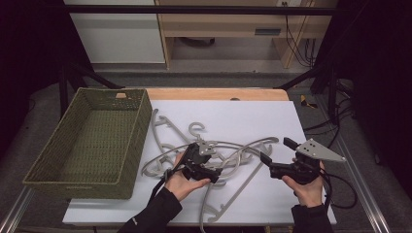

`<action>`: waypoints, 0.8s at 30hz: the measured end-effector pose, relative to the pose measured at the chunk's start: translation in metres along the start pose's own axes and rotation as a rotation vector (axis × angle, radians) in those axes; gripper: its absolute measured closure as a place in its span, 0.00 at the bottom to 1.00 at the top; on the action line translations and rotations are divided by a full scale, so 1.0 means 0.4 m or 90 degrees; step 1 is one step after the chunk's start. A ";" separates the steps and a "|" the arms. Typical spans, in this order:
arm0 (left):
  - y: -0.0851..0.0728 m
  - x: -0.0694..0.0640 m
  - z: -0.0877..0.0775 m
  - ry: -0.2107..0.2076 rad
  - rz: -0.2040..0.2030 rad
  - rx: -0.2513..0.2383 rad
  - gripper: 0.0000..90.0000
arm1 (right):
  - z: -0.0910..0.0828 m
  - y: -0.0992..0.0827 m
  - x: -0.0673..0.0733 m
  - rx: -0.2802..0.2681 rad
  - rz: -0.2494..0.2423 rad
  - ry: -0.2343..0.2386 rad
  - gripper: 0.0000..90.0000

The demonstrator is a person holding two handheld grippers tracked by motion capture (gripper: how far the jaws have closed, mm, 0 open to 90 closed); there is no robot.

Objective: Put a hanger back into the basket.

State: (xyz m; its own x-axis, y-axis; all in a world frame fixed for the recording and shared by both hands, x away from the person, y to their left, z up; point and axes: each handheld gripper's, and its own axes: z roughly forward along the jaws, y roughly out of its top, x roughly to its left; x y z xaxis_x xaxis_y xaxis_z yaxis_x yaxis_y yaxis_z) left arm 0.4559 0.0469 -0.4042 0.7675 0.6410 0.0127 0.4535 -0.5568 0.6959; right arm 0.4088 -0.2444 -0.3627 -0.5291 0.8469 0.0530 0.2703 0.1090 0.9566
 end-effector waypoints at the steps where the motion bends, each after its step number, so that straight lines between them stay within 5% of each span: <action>1: 0.001 -0.003 0.009 0.002 -0.002 -0.001 0.30 | 0.000 0.000 0.000 0.000 0.000 0.000 0.06; 15: -0.005 -0.031 0.120 0.009 -0.010 0.015 0.55 | -0.003 0.002 -0.001 -0.005 0.008 0.000 0.06; 24: -0.007 -0.036 0.152 0.019 -0.027 0.025 0.71 | -0.002 0.002 0.000 -0.003 0.007 0.003 0.06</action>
State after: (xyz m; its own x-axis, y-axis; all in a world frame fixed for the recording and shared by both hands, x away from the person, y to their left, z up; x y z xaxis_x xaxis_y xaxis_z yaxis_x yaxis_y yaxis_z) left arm 0.4711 0.0071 -0.4501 0.7338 0.6793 0.0051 0.5034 -0.5488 0.6674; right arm 0.4084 -0.2446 -0.3617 -0.5295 0.8459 0.0645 0.2717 0.0970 0.9575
